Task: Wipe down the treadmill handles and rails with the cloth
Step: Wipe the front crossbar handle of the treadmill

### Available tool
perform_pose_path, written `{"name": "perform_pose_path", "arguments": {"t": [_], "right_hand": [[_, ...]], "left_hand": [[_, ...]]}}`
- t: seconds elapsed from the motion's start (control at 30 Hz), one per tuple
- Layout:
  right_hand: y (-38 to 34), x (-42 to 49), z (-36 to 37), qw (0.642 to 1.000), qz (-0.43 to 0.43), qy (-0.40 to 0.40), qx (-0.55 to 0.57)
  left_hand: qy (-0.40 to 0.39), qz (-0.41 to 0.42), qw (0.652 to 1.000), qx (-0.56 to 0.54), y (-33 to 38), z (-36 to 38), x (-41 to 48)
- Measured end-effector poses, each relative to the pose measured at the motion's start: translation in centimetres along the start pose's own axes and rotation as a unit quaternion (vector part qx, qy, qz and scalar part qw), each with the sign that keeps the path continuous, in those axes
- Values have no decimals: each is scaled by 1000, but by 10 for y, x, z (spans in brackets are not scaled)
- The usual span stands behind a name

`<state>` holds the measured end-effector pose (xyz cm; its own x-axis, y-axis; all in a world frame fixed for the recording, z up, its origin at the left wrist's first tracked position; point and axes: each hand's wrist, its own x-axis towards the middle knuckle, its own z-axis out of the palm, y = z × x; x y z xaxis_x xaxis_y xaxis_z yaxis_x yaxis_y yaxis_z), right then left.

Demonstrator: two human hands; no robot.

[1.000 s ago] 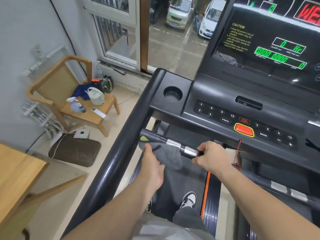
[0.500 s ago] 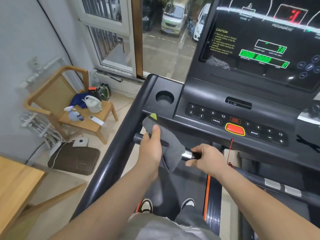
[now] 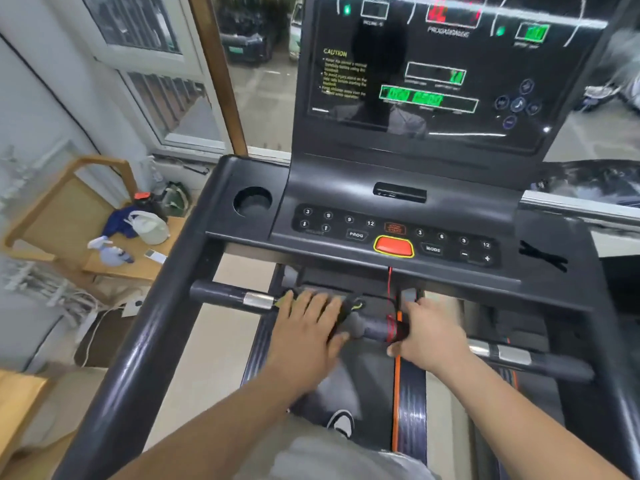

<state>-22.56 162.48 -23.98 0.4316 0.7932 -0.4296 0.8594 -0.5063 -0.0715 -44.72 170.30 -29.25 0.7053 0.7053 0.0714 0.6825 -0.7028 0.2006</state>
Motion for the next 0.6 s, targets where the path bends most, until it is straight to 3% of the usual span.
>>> {"name": "perform_pose_path", "arguments": {"t": [0.13, 0.27, 0.3, 0.43, 0.6], "right_hand": [[16, 7, 6, 999, -35, -5, -13], [20, 12, -1, 999, -30, -36, 2], [20, 12, -4, 998, -31, -49, 7], [24, 12, -7, 997, -56, -44, -9], [21, 9, -7, 999, -47, -17, -2]], "left_hand": [[-86, -32, 992, 84, 2, -20, 43], [-259, -143, 955, 35, 23, -22, 98], [-255, -143, 956, 38, 28, -20, 98], [-30, -56, 998, 5, 44, -8, 22], [23, -1, 1000, 15, 43, 9, -17]]}}
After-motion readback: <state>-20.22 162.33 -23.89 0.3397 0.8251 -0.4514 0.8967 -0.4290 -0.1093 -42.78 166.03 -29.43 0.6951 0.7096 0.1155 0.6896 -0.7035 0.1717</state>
